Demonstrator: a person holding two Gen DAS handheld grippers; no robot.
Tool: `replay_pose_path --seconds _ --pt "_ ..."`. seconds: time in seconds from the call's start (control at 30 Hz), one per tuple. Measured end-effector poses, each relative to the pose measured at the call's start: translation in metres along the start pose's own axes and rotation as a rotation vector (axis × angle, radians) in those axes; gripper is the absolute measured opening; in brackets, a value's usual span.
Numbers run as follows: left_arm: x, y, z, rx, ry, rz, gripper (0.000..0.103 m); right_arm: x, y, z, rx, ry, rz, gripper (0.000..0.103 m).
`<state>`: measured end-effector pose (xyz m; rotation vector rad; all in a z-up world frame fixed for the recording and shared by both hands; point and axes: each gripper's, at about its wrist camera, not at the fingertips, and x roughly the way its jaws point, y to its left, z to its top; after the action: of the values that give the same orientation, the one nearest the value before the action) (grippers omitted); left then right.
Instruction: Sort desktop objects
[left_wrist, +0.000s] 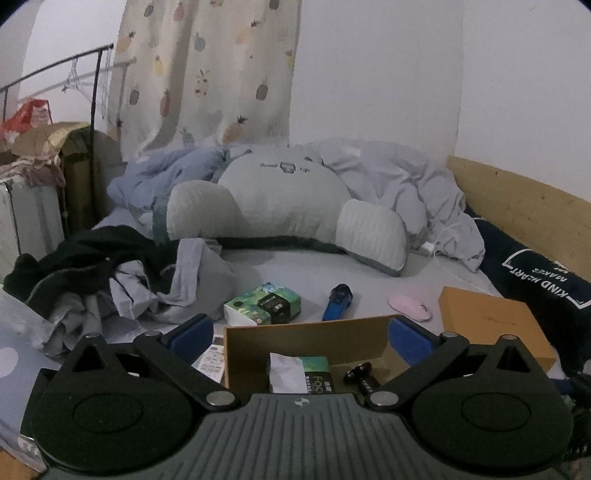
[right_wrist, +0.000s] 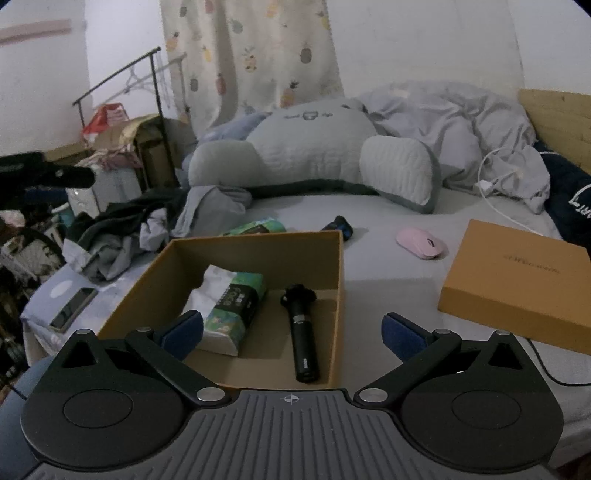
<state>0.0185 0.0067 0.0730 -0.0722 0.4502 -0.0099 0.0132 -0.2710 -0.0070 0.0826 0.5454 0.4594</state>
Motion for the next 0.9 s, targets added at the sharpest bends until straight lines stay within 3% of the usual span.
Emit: replay_pose_path --seconds 0.27,0.5,0.63,0.9 --pt "-0.014 0.006 -0.025 -0.017 -0.064 -0.063 0.103 -0.001 0.005 0.0 -0.012 -0.001 0.001 0.103" --pt "-0.013 0.008 -0.046 0.023 -0.087 -0.042 0.103 0.0 0.008 -0.001 -0.028 -0.003 -0.005 0.103" --pt "-0.015 0.015 -0.06 0.0 -0.108 -0.08 0.103 0.0 0.01 -0.001 -0.036 -0.003 -0.007 0.103" --pt "0.01 0.018 -0.079 -0.015 0.039 -0.029 0.103 0.006 0.014 -0.006 -0.065 0.022 -0.01 0.103"
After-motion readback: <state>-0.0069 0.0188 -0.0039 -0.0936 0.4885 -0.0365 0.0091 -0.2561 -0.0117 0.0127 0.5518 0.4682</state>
